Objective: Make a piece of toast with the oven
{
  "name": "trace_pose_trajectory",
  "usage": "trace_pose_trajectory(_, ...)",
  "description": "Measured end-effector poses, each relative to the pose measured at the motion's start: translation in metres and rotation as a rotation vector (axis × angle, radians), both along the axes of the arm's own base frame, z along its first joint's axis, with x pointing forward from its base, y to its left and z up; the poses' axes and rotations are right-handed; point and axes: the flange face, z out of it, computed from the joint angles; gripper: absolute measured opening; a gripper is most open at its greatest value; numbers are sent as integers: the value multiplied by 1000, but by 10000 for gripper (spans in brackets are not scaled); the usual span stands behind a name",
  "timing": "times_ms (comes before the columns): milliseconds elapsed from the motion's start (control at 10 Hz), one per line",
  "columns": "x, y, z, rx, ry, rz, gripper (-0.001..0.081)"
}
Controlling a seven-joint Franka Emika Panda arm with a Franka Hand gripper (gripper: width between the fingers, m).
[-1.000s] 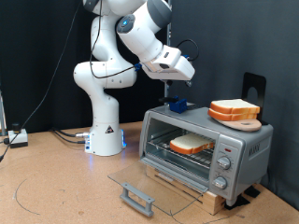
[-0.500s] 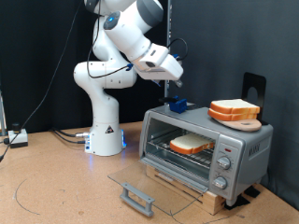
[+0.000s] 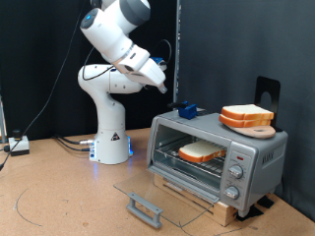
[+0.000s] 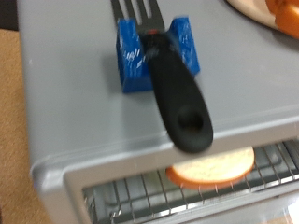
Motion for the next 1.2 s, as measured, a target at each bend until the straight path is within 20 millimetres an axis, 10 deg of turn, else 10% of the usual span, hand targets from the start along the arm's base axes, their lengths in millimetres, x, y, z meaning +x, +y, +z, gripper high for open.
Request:
trace_pose_trajectory(400, 5, -52, 0, -22, -5, -26, 807)
trace_pose_trajectory(1200, 36, -40, 0, 96, 276, -651, 807)
